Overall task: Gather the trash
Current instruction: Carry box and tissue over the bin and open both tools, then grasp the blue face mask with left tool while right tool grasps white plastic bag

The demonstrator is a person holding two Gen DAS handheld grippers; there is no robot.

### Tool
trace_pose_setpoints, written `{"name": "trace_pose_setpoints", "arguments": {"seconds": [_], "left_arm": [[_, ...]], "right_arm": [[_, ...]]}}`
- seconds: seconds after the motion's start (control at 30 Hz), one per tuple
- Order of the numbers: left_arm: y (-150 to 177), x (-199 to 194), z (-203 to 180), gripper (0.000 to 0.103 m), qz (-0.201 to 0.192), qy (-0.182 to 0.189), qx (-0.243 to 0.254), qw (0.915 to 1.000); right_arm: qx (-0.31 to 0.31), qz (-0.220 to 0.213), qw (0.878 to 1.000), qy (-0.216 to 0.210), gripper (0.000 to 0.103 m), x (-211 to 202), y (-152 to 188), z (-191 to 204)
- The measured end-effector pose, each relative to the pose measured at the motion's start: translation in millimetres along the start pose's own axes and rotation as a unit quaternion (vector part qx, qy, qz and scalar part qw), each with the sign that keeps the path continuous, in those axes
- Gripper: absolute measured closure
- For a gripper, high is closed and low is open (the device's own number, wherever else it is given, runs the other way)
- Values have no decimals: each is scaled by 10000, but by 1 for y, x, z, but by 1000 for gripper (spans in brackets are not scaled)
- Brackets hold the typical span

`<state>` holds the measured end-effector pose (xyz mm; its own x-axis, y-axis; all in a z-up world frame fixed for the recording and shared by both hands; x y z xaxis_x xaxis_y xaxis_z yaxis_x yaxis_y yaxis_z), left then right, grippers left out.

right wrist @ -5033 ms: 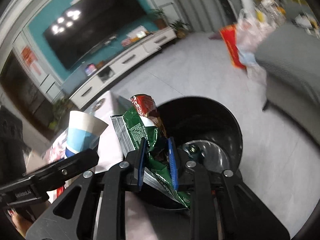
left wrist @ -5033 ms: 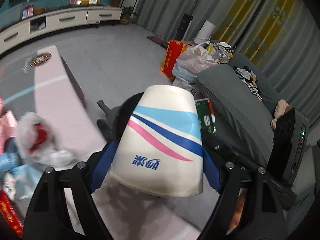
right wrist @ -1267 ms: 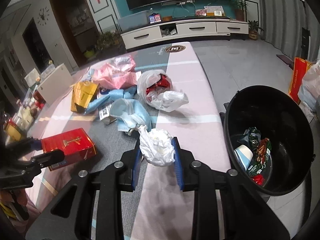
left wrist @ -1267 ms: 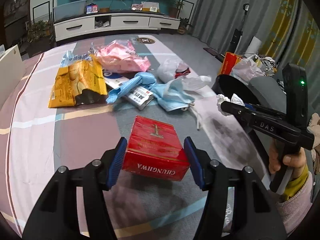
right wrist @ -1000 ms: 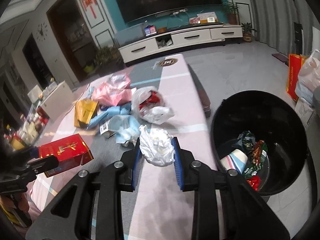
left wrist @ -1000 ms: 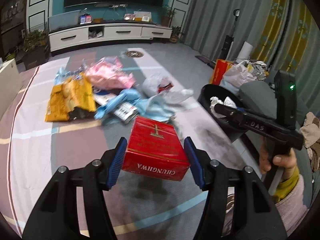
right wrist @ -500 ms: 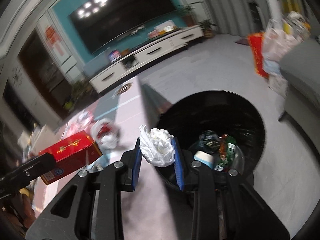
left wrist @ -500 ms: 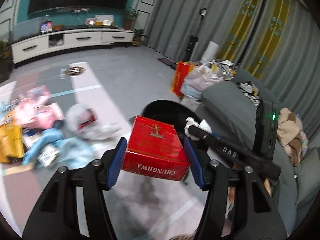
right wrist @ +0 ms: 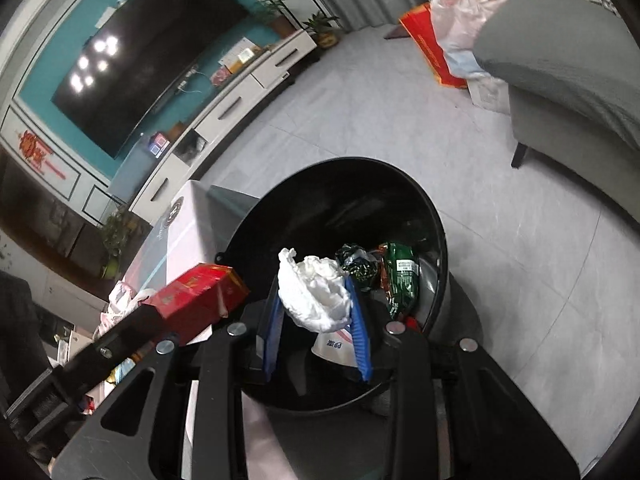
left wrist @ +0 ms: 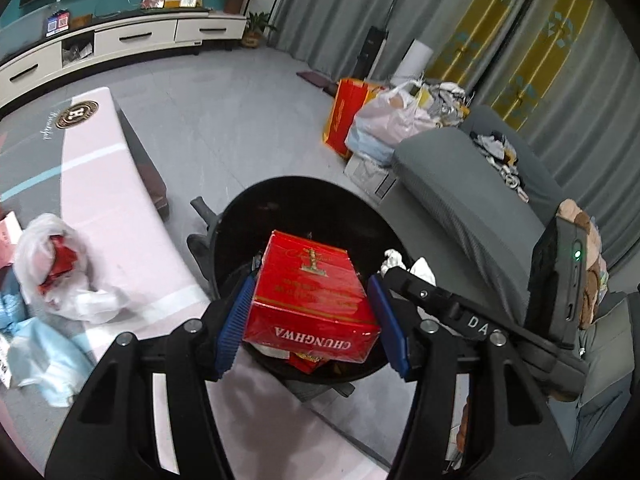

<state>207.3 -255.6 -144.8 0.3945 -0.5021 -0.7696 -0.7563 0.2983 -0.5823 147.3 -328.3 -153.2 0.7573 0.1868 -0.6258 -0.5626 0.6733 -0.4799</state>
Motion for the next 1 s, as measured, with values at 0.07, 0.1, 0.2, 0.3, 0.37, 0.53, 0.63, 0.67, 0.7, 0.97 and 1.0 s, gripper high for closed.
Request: {"name": "trace_pose_setpoints", "arguments": {"seconds": [0.07,0.1,0.2,0.3,0.37,0.53,0.63,0.67,0.7,0.97,1.0], "left_arm": [[1,8,0,43,70,-5,15,10000],[1,11,0,43,114,7,3,9999],[0,18,1,34,137,23,-82,9999],[-1,21,2,29,148,108,-146,9997],[-1,19,3,26,111,117,-145,9998],[6,5,6,13,35,197,-107,9997],[15,-10,9,7,-48,147,-53,9999],[19,-16,10,5,-86,154,-56,9998],[24,-22,10,3,-129,172,-68,9997],[47,-74,37,3,-515,198,-267,9981],[48,-81,43,3,-597,178,-340,9975]], "right_arm": [[131,30,9999,-9,64,4,0,-4],[218,35,9997,-48,59,5,0,-5],[448,21,9990,-34,42,7,-1,-11],[573,-9,9984,-28,42,7,-2,-15],[546,-36,9985,-9,42,5,-2,-12],[466,-12,9989,11,42,5,0,-9],[408,-11,9992,-28,42,5,1,-4],[373,-18,9993,-45,42,5,0,-1],[332,-28,9994,-58,42,5,1,2],[-43,36,9996,-269,41,11,9,35],[-143,94,9994,-309,40,13,12,42]]}}
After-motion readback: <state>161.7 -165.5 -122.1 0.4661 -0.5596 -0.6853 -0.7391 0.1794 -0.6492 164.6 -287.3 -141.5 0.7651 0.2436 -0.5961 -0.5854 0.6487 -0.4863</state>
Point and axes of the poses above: each gripper's, at about its wrist camera, not at the fingertips, and x roughly the way its jaws point, z to its left, y to its underside, the point moved 7 cm from there along x, roughly the way its jaws point, and after that the axes turned 7 degrees about -y, right-handed, at the moved point
